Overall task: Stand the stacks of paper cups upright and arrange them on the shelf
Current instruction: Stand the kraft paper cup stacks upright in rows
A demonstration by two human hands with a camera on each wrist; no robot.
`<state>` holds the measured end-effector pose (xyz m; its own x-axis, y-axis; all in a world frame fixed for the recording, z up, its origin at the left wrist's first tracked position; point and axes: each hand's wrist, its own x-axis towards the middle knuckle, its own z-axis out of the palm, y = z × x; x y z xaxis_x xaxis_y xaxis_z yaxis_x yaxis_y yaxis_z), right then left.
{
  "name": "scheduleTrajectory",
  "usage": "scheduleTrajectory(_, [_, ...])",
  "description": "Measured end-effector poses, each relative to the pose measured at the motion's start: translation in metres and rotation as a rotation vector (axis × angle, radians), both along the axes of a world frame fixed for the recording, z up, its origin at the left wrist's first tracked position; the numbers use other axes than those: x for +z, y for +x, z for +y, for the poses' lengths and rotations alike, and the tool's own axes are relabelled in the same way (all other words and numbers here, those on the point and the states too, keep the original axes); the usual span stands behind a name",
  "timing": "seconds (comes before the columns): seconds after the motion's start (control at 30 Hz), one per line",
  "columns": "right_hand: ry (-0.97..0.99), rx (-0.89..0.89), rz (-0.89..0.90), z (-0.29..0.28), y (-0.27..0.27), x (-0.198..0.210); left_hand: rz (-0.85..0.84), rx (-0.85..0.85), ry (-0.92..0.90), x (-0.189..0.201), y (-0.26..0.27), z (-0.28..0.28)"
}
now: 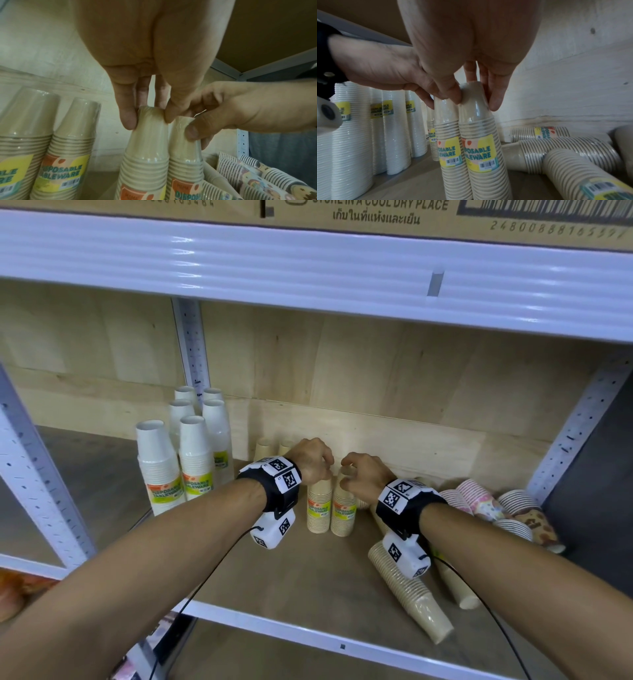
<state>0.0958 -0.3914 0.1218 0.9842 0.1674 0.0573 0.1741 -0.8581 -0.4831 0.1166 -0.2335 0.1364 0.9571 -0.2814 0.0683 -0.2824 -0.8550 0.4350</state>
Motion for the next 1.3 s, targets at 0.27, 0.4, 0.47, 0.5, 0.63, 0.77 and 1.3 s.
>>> scheduleTrajectory(0.27, [0.067,0.039,-0.016,0.024,0.013,0.007,0.025,0.115,0.044,0.022,0.004,0.027])
scheduleTrajectory(0.4, [0.062,0.052,-0.045,0.043,0.02,0.006,-0.004,0.167,0.094,0.026,0.001,0.044])
scheduleTrajectory(0.47, [0.056,0.063,-0.054,0.053,0.023,0.004,-0.002,0.197,0.109,0.025,0.0,0.052])
scheduleTrajectory(0.5, [0.055,0.075,-0.058,0.058,0.024,0.003,-0.004,0.209,0.116,0.023,0.0,0.055])
scheduleTrajectory(0.63, [0.093,0.098,-0.061,0.073,0.027,0.0,-0.005,0.258,0.13,0.016,0.002,0.066])
scheduleTrajectory(0.77, [0.111,0.114,-0.058,0.085,0.031,-0.006,-0.018,0.295,0.176,0.011,0.004,0.07])
scheduleTrajectory(1.3, [0.093,0.11,-0.052,0.08,0.035,-0.007,-0.016,0.296,0.17,0.01,0.01,0.076])
